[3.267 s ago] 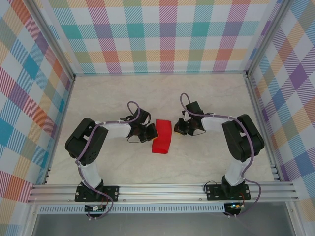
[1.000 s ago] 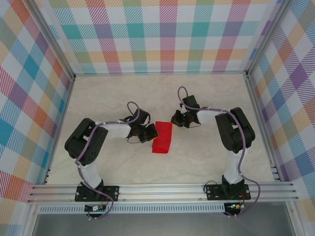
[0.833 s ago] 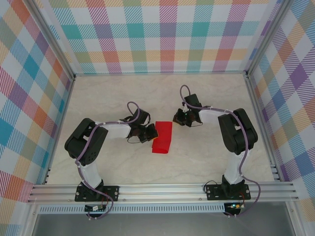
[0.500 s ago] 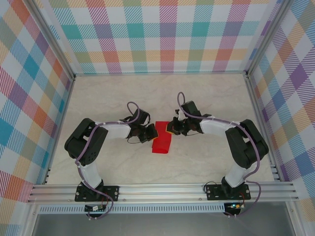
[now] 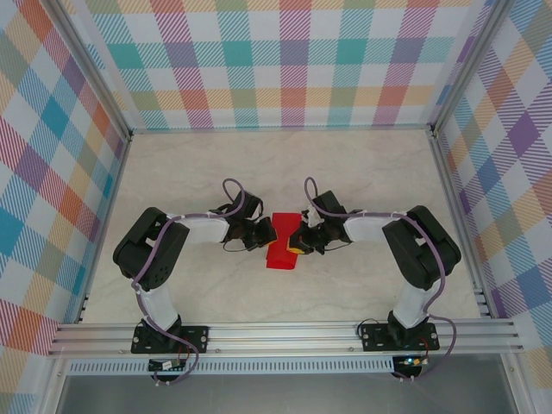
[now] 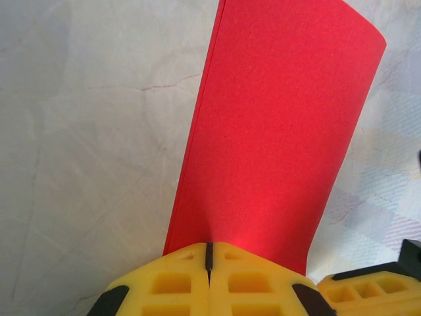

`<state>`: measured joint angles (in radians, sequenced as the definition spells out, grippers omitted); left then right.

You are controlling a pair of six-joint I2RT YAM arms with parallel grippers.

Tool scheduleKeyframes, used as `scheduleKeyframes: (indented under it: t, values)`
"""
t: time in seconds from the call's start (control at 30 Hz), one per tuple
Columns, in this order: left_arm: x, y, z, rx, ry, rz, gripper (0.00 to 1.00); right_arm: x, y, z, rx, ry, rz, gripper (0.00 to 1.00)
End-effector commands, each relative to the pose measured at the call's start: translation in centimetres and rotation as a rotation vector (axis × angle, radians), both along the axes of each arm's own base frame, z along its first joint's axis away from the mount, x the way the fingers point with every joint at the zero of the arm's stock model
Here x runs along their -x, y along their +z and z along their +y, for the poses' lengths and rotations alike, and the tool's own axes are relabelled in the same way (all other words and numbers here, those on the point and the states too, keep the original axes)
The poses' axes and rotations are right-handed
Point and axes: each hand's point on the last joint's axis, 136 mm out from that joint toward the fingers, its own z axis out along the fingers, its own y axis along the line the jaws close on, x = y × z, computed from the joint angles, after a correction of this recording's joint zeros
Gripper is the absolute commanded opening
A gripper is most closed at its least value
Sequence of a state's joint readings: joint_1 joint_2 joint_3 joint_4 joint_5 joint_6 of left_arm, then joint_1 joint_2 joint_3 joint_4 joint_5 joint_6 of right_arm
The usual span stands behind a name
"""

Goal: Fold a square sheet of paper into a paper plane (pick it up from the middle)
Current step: Fold the square sheet of paper in half at the center of the table.

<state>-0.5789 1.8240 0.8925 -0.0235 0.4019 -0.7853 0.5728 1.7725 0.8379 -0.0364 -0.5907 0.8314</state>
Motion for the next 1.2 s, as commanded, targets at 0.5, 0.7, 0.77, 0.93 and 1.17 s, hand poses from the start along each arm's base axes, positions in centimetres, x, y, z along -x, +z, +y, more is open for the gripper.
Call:
scheduleKeyframes:
  t: [0.5, 0.7, 0.77, 0.93, 1.17]
  values:
    - [7.2, -8.2, 6.9, -0.344, 0.021, 0.26, 0.0, 4.7, -3.4, -2.2, 0.08, 0.069, 0.111, 0.0]
    - [7.2, -8.4, 7.1, -0.355, 0.024, 0.258, 0.0, 6.7, -3.8, -4.0, 0.135, 0.096, 0.117, 0.0]
    - [7.2, -8.4, 7.2, -0.359, 0.025, 0.257, 0.0, 6.7, -2.9, -3.9, 0.122, 0.109, 0.085, 0.0]
    - [7.1, -8.4, 7.3, -0.363, 0.026, 0.248, 0.0, 5.2, 0.0, -2.7, 0.073, 0.135, -0.034, 0.0]
    - [7.0, -8.1, 7.0, -0.35, 0.016, 0.243, 0.0, 1.9, 3.3, -0.5, 0.022, 0.128, -0.182, 0.0]
